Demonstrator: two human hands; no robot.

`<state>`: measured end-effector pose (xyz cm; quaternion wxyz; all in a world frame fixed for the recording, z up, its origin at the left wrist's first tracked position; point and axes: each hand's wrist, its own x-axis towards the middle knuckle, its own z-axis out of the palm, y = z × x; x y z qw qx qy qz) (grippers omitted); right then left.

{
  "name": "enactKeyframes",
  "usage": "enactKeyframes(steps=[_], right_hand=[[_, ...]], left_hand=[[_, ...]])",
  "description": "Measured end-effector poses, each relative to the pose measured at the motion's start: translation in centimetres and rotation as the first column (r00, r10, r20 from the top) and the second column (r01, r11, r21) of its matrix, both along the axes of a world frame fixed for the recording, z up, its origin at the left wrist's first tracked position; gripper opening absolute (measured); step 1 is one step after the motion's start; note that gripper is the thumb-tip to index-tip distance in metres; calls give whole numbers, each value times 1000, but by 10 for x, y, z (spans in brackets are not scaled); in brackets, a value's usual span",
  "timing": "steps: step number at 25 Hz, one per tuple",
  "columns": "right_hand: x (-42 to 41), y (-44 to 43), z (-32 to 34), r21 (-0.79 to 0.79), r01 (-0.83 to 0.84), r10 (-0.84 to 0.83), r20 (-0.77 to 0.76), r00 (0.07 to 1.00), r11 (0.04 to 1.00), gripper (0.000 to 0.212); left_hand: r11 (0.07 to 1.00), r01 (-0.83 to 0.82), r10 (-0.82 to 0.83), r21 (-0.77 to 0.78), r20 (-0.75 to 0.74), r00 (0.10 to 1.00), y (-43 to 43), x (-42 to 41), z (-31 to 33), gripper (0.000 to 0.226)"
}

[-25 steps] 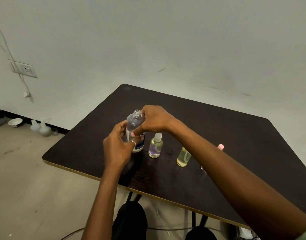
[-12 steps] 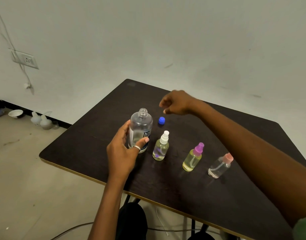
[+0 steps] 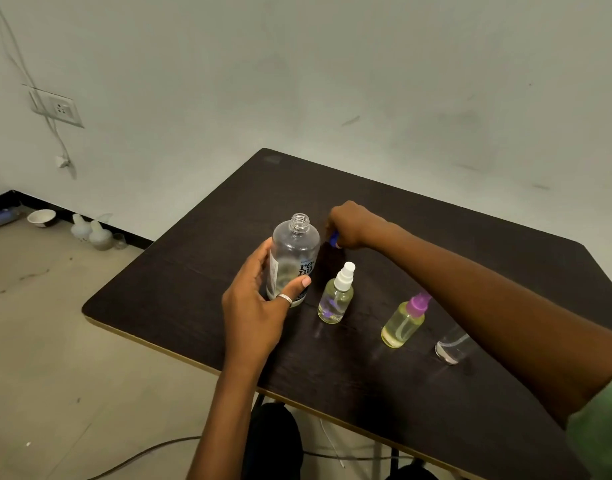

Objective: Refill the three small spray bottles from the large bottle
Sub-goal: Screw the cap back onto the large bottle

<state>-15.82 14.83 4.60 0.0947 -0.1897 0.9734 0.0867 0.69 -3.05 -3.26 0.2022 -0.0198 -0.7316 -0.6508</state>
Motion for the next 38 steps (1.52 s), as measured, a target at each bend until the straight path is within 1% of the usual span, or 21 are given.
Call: enactKeyframes(steps=[2,3,5,6,7,9,11,14,16,22,28,33,38], right_hand=[[6,0,14,-22,-29,30,9,1000,999,25],[10,-1,27,-76,-39,40,6,999,996,27],[24,-7,66,-285,-20,21,3,1000,958,29],[35,-11,88,-396,-19,19,-2,1000,918,29],[47,-15,108,-474,-39,35,-17,999,880,28],[70,-25,136,-514,-115,109,-41,993,850,27],[90,-36,150,-484,-165,174,-26,984,860,27],[106,-48,152,-389,-214,221,-28,975,896,28],[111,-53,148,-337,-243,245,-36,969,910,29],[113,-63,136,-248,-290,287,-47,957,924,29],[112,-67,134,-221,-285,275,-77,958,933,28],[112,-73,129,-169,-273,246,-166,955,947,25],[109,-75,124,-158,-227,192,-211,959,961,23]], left_hand=[[1000,-3,3,-4,3,1000,0,-1,-1,76],[1000,-1,1,4,3,1000,1,-1,-1,76],[1000,-1,1,24,-2,1000,0,-1,-2,76],[1000,0,0,26,-3,1000,0,0,-1,76],[1000,1,-1,25,-1,1000,0,0,-1,76],[1000,3,-3,26,-4,1000,0,1,0,74],[1000,5,-5,26,-2,1000,-1,1,1,73],[1000,-6,6,-4,7,1000,-1,2,4,73],[1000,-14,15,-19,13,1000,-1,2,5,74],[998,-18,21,-59,59,998,-1,0,6,76],[998,-21,24,-56,47,999,-1,2,7,75],[998,-22,26,-67,54,998,-1,2,6,75],[997,-25,29,-67,56,998,-1,3,7,73]])
